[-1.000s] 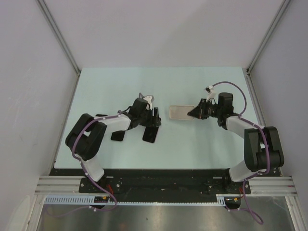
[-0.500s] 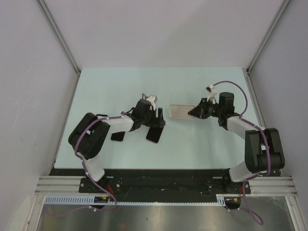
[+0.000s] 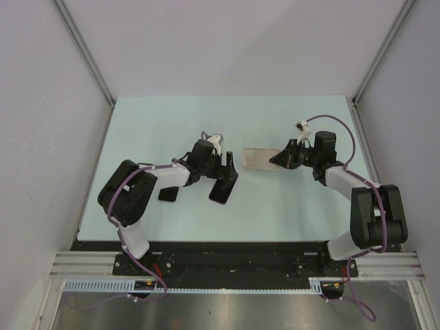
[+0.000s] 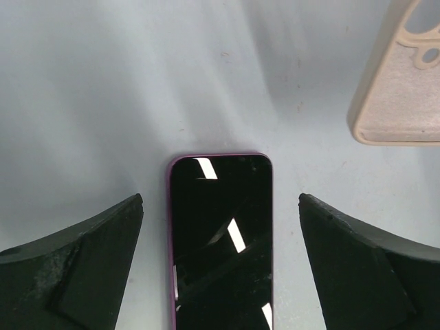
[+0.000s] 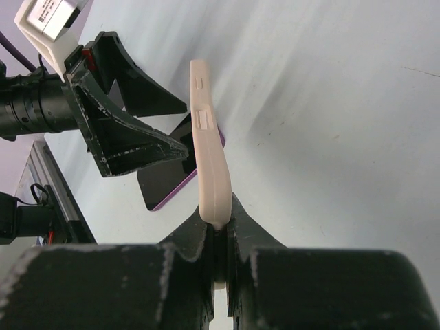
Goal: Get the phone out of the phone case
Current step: Place the phone at the center of the board.
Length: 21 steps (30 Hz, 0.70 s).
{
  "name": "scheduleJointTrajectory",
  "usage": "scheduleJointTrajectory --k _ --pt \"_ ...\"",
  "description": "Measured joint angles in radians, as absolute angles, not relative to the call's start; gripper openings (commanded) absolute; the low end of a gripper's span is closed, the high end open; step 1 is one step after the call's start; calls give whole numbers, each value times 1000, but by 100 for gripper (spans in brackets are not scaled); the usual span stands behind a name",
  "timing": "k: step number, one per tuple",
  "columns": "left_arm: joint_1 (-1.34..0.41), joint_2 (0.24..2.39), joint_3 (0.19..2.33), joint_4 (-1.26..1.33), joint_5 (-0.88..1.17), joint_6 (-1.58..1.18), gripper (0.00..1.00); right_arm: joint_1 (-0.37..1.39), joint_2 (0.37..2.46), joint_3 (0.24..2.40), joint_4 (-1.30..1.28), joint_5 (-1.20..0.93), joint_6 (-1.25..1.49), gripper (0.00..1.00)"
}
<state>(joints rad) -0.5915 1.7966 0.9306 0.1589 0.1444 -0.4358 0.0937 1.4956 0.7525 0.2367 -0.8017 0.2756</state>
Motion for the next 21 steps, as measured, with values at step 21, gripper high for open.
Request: scheduleJointTrajectory --k 21 --pt "-522 1794 1002 -92 426 -99 100 89 1486 752 236 -802 261 0"
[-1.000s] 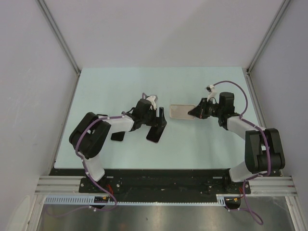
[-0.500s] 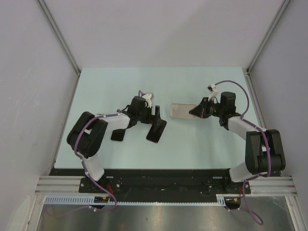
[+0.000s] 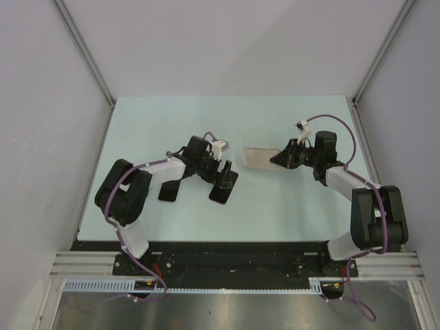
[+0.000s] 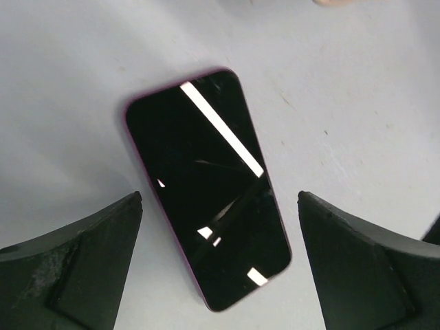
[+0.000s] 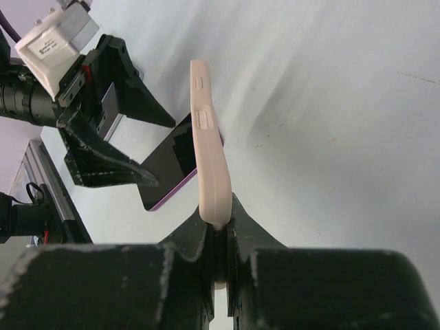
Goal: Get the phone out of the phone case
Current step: Place the phone at the center of the board, then place the phone case at the center of the board.
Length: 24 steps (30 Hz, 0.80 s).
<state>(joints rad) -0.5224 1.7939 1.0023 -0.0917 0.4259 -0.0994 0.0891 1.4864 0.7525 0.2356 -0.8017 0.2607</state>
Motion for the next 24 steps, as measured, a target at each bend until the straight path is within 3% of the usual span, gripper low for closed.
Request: scheduleJointTrajectory --k 24 --pt "-529 1767 1016 -378 651 30 100 89 1474 752 215 -802 241 0"
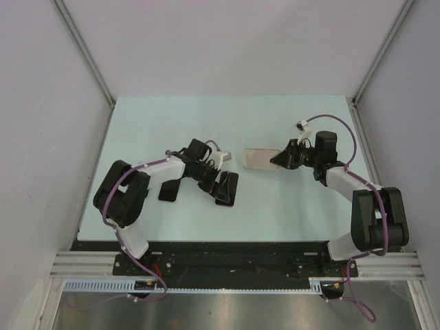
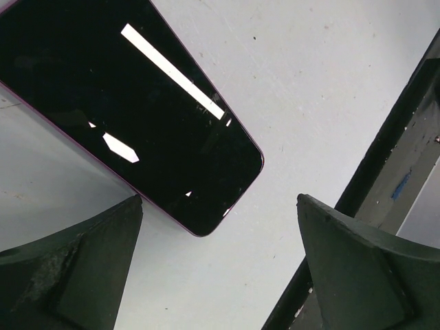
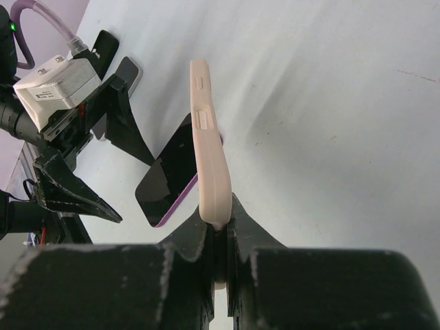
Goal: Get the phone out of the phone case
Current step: Place the phone case at the center of the board.
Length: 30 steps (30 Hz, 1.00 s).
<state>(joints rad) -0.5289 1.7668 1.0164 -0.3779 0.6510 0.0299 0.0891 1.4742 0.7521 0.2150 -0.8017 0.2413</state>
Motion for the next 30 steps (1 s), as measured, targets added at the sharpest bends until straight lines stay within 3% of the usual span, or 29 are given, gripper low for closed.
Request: scheduleJointTrajectory --k 13,30 --pt "-485 1662 1016 -462 661 102 100 91 1465 752 209 -819 223 0" --pt "-469 1556 1167 -475 947 464 100 207 1414 752 33 -1095 -35 0"
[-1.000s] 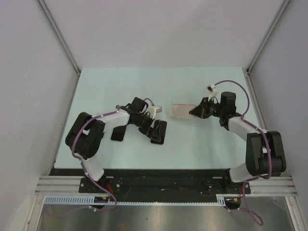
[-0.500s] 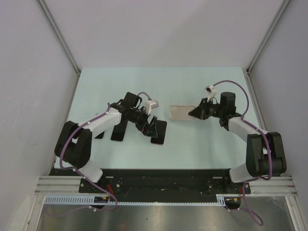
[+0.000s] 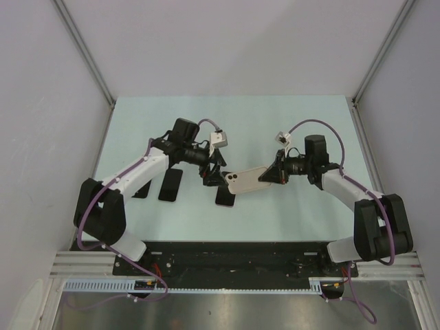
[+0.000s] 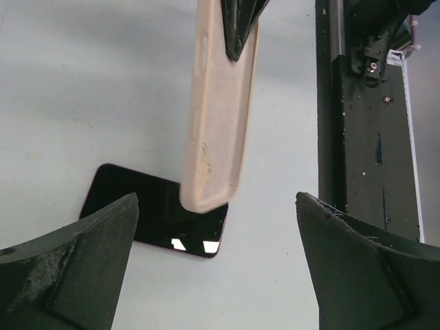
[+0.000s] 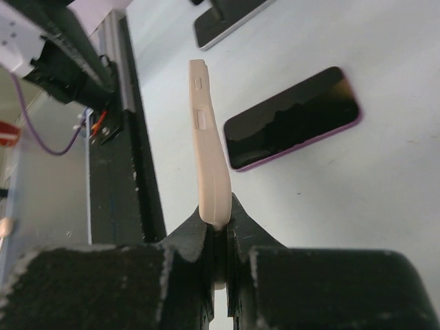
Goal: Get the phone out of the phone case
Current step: Place the phone case at the center of the board.
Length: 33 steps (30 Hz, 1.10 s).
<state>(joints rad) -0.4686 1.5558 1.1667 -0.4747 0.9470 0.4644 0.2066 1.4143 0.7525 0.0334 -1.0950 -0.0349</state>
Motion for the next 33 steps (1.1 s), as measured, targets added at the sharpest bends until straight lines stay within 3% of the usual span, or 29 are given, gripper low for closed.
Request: scheduleJointTrajectory --k 15,24,27,33 --pt "-582 1592 1167 -477 965 532 99 290 1380 752 -56 -1219 -133 0" --pt "-623 1652 1167 -483 929 531 72 313 1380 752 -57 -1163 -152 0" --pt "-635 1676 1167 -488 920 530 57 318 1382 752 -65 -1133 -165 0" --pt "-645 1688 1179 -496 920 524 42 331 1408 764 -107 -1087 -196 0"
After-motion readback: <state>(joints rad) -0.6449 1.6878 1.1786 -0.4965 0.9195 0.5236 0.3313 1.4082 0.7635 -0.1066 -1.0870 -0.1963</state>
